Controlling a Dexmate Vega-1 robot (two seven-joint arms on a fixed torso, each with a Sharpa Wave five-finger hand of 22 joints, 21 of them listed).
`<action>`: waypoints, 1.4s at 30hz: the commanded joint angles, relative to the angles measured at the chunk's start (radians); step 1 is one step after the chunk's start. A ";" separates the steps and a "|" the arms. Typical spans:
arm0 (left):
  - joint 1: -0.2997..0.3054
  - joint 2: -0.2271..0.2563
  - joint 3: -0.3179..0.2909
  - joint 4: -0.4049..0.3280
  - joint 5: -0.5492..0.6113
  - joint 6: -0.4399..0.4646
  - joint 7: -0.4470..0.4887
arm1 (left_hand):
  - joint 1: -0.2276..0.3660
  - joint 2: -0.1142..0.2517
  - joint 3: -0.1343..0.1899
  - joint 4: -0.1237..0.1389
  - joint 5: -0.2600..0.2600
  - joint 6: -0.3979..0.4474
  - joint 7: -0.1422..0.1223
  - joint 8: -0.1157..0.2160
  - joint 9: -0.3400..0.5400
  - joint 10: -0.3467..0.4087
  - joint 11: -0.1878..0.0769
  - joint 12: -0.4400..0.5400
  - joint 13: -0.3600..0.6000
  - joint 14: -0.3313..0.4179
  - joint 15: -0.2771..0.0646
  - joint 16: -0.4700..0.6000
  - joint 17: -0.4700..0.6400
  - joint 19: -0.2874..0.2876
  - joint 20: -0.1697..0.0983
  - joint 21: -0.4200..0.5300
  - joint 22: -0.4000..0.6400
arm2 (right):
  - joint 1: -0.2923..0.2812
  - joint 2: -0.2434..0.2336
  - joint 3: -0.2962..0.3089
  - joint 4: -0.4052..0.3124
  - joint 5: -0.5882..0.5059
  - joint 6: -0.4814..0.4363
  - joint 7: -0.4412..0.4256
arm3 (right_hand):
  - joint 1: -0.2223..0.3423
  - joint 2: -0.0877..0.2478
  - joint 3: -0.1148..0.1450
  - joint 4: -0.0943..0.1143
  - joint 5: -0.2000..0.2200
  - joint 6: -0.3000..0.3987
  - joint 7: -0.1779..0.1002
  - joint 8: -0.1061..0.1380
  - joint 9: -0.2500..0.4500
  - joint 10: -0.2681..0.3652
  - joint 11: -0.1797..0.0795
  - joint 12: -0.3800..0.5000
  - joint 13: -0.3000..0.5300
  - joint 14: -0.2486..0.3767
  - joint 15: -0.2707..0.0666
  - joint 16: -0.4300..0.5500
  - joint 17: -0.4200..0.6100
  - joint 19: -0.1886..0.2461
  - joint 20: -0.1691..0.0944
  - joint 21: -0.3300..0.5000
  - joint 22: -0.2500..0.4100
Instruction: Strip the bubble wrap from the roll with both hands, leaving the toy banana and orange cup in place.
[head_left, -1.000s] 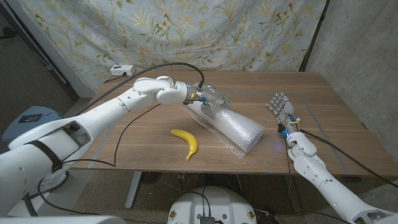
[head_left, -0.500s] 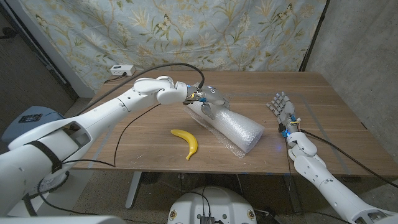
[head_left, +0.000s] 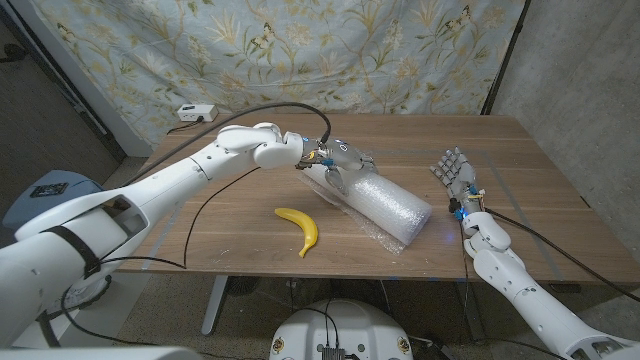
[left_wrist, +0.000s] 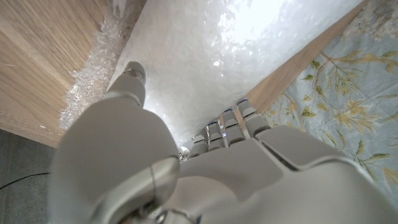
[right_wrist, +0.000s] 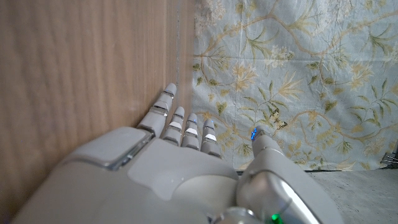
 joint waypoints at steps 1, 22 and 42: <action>-0.045 -0.051 0.077 -0.021 -0.015 0.134 -0.341 | -0.022 -0.006 -0.005 0.006 0.001 -0.044 0.020 -0.026 -0.008 -0.030 0.023 -0.021 -0.009 -0.022 0.016 -0.024 -0.011 -0.024 0.010 -0.013 0.002 | -0.082 0.004 0.019 0.020 0.015 -0.067 -0.026 | -0.005 0.005 0.006 -0.002 0.006 0.003 -0.007 0.007 0.004 0.002 0.000 0.005 0.001 0.010 0.007 0.008 0.006 0.013 0.004 0.008 0.004; -0.097 -0.123 0.139 0.087 -0.057 0.184 -0.431 | -0.042 -0.023 -0.015 -0.003 0.006 -0.057 0.049 -0.044 -0.021 -0.029 0.037 -0.042 -0.028 -0.025 0.050 -0.053 -0.042 -0.016 0.023 -0.009 -0.001 | -0.096 0.007 0.022 0.016 0.029 -0.087 -0.039 | -0.006 0.008 0.008 0.000 0.006 0.003 -0.006 0.007 0.004 0.002 -0.001 0.005 0.002 0.013 0.005 0.011 0.008 0.016 0.002 0.009 0.004; -0.171 -0.109 0.069 0.178 -0.116 0.148 -0.218 | -0.081 0.002 -0.016 0.010 0.005 0.018 0.014 -0.025 -0.031 0.033 -0.005 -0.047 -0.052 0.005 0.015 -0.064 -0.070 0.010 -0.004 0.000 -0.004 | -0.067 -0.012 0.007 0.012 0.018 -0.122 -0.021 | -0.005 0.007 0.010 0.000 0.007 0.002 -0.007 0.007 0.005 0.002 0.000 0.006 0.002 0.013 0.005 0.011 0.010 0.016 0.002 0.008 0.004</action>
